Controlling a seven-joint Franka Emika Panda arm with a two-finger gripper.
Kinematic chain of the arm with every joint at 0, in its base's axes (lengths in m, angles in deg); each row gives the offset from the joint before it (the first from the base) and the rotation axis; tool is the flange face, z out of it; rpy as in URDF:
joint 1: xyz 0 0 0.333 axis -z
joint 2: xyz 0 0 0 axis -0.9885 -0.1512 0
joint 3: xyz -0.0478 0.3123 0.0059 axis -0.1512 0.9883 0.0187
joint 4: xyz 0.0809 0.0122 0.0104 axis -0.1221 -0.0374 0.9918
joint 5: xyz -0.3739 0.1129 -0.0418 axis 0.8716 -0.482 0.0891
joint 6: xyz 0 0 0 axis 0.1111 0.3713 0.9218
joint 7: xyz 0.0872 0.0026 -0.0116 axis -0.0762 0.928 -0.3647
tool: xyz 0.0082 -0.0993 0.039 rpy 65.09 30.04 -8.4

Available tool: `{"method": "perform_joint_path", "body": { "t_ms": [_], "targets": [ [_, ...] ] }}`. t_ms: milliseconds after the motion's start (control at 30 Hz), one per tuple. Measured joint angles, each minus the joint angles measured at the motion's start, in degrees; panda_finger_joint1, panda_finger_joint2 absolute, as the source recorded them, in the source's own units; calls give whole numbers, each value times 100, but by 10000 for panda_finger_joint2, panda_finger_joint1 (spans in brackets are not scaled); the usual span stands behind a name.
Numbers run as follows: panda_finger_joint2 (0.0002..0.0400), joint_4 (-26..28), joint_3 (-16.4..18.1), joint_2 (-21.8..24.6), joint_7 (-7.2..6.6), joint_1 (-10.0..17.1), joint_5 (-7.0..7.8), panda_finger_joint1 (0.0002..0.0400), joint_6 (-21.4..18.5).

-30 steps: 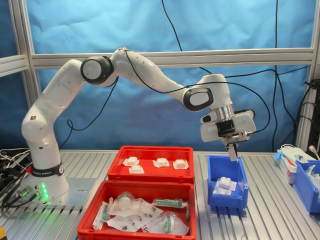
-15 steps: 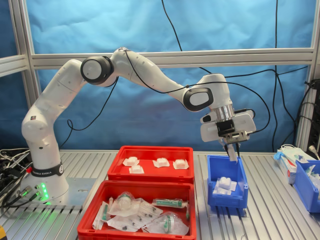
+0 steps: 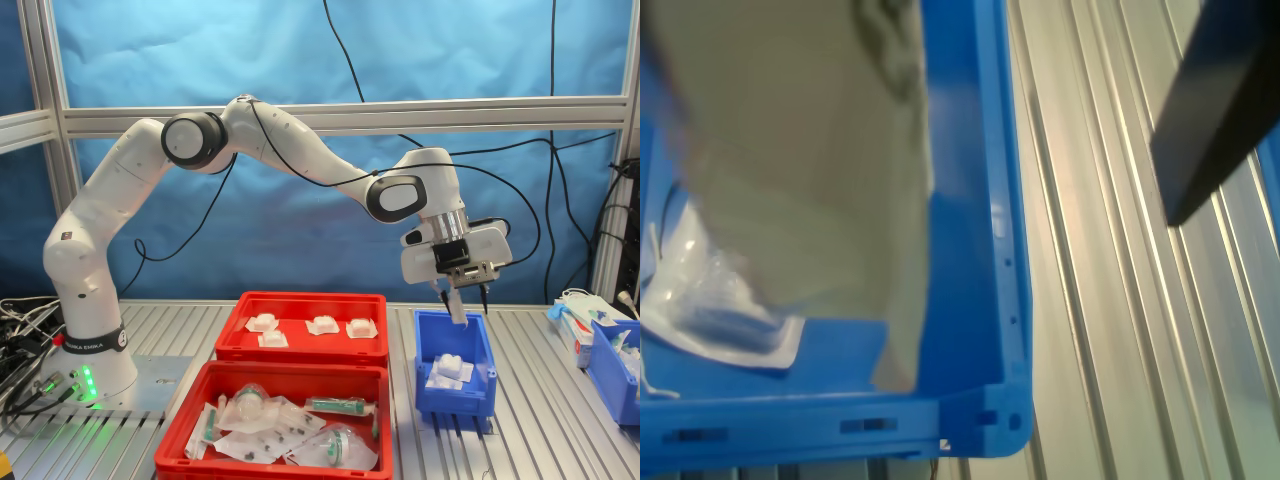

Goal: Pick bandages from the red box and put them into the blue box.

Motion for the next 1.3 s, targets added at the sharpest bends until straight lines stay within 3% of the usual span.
{"method": "perform_joint_path", "body": {
  "t_ms": [100, 133, 233, 267, 400, 433, 1300],
  "targets": [
    [275, 0, 0, 0, 0, 0, 0, 275, 0],
    [325, 0, 0, 0, 0, 0, 0, 325, 0],
    [325, 0, 0, 0, 0, 0, 0, 325, 0],
    [375, 0, 0, 0, 0, 0, 0, 375, 0],
    [375, 0, 0, 0, 0, 0, 0, 375, 0],
    [395, 0, 0, 0, 0, 0, 0, 395, 0],
    [400, 0, 0, 0, 0, 0, 0, 400, 0]
  ]
}}
